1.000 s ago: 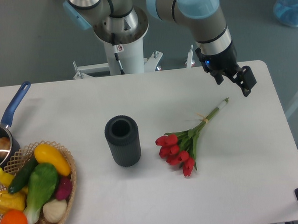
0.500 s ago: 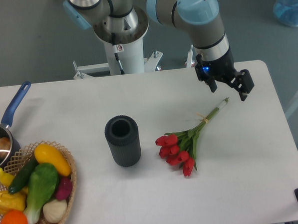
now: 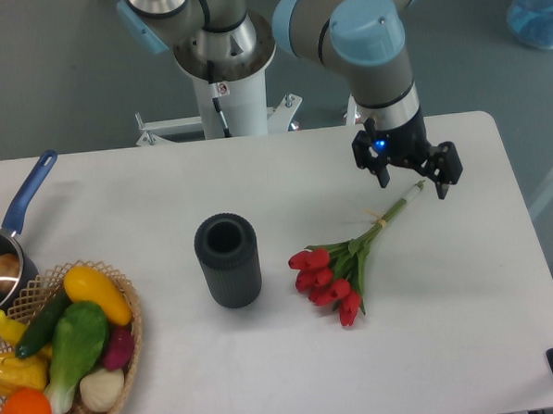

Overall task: Pick up the flowers from the table
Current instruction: 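Rotate the open gripper and move it over the tulip stems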

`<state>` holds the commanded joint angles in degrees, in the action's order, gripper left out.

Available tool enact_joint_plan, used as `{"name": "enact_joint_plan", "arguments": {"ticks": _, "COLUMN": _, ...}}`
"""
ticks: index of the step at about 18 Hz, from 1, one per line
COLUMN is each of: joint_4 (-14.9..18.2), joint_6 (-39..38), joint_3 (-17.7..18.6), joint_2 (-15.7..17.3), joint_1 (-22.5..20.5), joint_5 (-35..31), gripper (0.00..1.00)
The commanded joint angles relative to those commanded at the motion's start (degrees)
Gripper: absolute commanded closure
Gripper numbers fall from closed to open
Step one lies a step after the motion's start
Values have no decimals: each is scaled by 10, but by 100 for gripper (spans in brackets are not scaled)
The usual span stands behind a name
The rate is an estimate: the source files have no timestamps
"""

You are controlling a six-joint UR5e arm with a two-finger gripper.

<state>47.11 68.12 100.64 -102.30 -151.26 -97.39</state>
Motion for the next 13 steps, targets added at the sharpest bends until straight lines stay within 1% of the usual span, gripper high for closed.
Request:
{"name": "enact_joint_plan", "arguments": {"ticks": 2, "joint_4": 0, "joint_6": -34, "joint_3": -9, "joint_2": -19, "joint_1": -2, "joint_5": 13, "gripper": 0}}
{"name": "enact_joint_plan", "arguments": {"ticks": 4, "joint_4": 0, "joint_6": -41, "joint_3": -11, "joint_2": -24, "joint_1": -5, "joint_5": 34, "gripper": 0}}
{"name": "enact_joint_plan", "arguments": {"ticks": 5, "joint_4": 0, "joint_6": -41, "joint_3": -11, "joint_2": -24, "joint_1": -9, "joint_5": 58, "gripper": 0}}
{"name": "enact_joint_plan", "arguments": {"ticks": 9, "joint_4": 5, "joint_6": -35, "joint_3": 2, "joint_2": -24, "joint_1": -68, "joint_5": 199, "gripper": 0}}
{"name": "enact_joint_plan", "arguments": {"ticks": 10, "joint_4": 5, "joint_6": -31, "joint_3": 10, "joint_2": -23, "joint_1": -79, "joint_5": 212, "gripper": 0}}
{"name": "enact_joint_plan", "arguments": {"ticks": 13, "joint_4": 5, "joint_6": 6, "joint_3": 15, "joint_2": -24, "joint_1": -85, "joint_5": 210, "gripper": 0}}
